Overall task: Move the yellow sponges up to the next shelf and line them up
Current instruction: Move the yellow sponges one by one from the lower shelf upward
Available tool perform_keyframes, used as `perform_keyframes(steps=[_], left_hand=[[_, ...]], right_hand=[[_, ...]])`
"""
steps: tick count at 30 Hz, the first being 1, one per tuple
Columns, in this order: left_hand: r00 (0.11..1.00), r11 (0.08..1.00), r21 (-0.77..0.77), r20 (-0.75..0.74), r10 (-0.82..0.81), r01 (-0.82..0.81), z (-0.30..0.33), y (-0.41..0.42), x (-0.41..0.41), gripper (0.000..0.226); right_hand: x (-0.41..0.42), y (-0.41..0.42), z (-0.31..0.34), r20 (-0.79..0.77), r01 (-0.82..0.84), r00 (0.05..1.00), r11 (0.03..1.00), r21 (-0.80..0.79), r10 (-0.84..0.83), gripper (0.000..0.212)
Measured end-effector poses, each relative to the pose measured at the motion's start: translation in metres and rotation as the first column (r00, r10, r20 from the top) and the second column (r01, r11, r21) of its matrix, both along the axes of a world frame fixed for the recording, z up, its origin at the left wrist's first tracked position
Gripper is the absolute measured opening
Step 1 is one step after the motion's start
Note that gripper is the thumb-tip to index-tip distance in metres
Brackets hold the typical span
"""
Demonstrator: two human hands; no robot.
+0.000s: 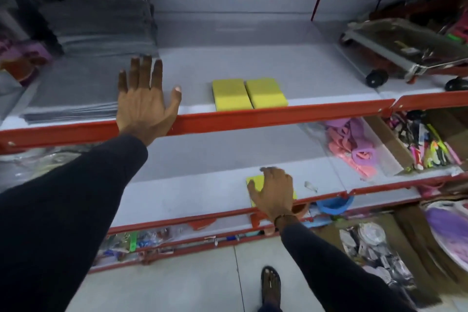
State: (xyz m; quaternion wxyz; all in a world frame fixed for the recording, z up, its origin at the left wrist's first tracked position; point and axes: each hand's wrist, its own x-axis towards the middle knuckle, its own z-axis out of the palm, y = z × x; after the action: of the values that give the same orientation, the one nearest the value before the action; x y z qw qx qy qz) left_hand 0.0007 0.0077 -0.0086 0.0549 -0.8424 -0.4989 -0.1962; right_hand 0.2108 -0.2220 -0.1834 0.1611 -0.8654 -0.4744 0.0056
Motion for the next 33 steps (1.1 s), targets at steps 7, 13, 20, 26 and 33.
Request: perform_keyframes(steps=[7,13,20,26,33], left_hand=[[0.999,0.999,0.035,-0.032,0.016,-0.015,-0.008,0.008,0.001,0.079],[0.999,1.000,0.019,-0.042,0.021,-0.020,-0.006,0.006,0.000,0.079],[1.000,0.999,-0.034,-0.028,-0.003,0.002,0.003,-0.003,-0.002,0.080],[0.999,0.999,-0.044,-0.045,-0.017,0.015,0.005,-0.007,-0.003,0.082],[0.999,0.999,-0.038,-0.048,-0.008,0.007,0.003,-0.003,-0.005,0.085]], right_hand=[[-0.030,0.030,-0.075,-0.034,-0.162,0.986,0.905,-0.393,0.161,0.063],[-0.052,0.055,-0.045,-0.077,-0.311,0.950,0.932,-0.185,0.302,0.052],[-0.037,-0.004,0.076,0.081,-0.446,0.889,0.813,0.373,0.451,0.044],[0.028,0.002,0.205,0.264,-0.239,0.960,0.751,0.615,0.089,0.039],[0.103,0.070,0.205,0.106,0.085,0.990,0.989,0.118,-0.098,0.039]])
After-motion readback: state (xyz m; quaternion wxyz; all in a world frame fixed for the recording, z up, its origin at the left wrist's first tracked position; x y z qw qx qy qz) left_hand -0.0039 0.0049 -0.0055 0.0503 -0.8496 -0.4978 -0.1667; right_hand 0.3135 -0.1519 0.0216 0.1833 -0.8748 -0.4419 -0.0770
